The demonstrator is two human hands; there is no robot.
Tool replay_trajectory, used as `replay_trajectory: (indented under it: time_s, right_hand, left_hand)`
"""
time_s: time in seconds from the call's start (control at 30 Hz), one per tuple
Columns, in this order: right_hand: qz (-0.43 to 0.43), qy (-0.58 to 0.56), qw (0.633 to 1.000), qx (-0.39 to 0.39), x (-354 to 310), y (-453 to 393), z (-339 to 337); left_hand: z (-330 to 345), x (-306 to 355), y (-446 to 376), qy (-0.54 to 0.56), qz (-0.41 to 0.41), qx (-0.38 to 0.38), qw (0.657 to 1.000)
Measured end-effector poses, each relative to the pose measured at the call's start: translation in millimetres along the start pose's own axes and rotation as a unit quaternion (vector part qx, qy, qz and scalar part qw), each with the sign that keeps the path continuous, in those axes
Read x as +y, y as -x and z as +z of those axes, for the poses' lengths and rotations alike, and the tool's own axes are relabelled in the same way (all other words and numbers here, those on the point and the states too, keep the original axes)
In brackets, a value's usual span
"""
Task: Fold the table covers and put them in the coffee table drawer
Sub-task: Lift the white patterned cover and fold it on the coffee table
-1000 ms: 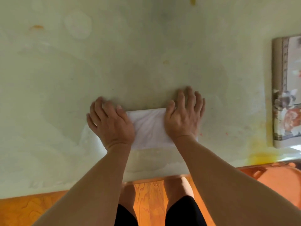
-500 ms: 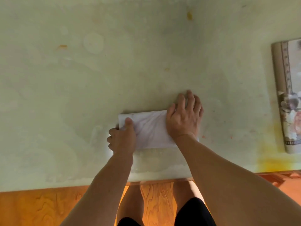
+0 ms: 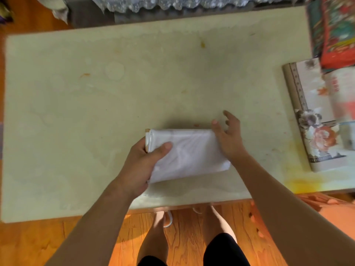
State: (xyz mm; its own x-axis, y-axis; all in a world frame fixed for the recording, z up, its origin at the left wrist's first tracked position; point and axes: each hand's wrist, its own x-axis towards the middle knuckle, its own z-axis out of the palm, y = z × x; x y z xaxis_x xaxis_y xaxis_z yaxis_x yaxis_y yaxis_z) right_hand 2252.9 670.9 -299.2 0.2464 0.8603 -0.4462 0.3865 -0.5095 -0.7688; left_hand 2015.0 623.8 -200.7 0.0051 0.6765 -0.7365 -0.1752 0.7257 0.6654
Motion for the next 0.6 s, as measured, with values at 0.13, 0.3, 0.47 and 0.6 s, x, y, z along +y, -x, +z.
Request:
replay_trajectory:
  time_s: [0.13,0.3,0.47,0.6]
  right_hand:
    - [0.150,-0.283,0.923,-0.213,-16,57,-95]
    - [0.200,-0.341,0.860,-0.322,-15,93,-141]
    - [0.184,-0.381,0.867,-0.263,-27,82,-156]
    - [0.138,-0.378,0.906,-0.134,-29,81,-157]
  left_hand:
    - [-3,5,41,0.050,0.009,-0.024,0.998]
    - [10,31,45,0.013,0.012,-0.075,0.997]
    - [36,63,27,-0.054,-0.003,-0.160,0.986]
    - [72,69,17,-0.087,0.023,-0.060,0.994]
